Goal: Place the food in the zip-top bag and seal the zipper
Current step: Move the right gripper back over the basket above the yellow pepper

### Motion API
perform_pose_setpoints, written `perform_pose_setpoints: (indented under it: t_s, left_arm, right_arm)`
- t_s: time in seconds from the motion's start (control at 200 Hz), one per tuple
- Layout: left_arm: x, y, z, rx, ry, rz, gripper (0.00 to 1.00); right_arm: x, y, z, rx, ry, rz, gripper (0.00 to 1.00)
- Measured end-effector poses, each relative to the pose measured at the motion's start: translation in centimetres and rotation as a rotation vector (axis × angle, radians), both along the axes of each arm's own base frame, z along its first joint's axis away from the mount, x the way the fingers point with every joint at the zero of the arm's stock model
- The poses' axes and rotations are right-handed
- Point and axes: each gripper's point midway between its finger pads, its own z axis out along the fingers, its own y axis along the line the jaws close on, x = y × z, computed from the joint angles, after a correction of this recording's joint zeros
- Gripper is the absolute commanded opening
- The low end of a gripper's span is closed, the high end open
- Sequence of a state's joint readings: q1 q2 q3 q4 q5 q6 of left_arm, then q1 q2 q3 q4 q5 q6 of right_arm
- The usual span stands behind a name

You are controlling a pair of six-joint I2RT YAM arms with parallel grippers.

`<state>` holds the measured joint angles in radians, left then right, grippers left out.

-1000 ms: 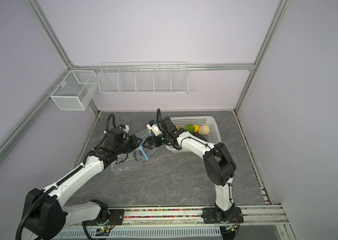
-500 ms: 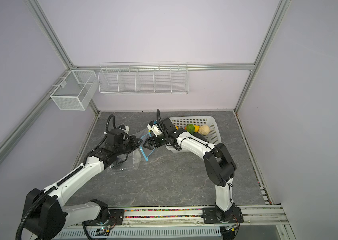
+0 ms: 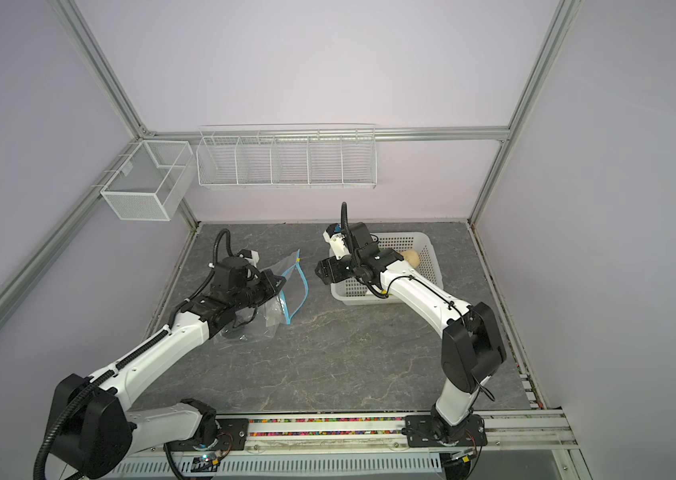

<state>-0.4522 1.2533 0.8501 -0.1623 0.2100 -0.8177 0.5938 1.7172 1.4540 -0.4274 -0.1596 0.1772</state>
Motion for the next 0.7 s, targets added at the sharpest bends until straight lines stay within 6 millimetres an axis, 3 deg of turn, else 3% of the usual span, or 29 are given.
perform_pose_setpoints:
  t_s: [0.115,0.215,0.51,0.7]
  left_arm:
    - [0.4,-0.3,-0.4,0.005,0.013,-0.008,0.00]
    - [1.0,-0.8,-0.3,0.003,0.016,-0.020,0.00]
    - [1.8,-1.7,0.0,-0.008,0.017,-0.042,0.00]
    - [1.9,-1.9,-0.5,-0.007,0.029,-0.049,0.00]
  right_arm:
    - [2.5,-3.1,-1.5,-0.089,-0.006,-0.094,0.79]
    - [4.7,-4.6,-2.7,-0.156,-0.016,-0.145,0.79]
    - [8.6,-4.8,-7.0,-0.297,-0.013,-0.173,0.79]
    - [10.3,-5.1,-7.7,-0.332,-0.025,-0.190,0.79]
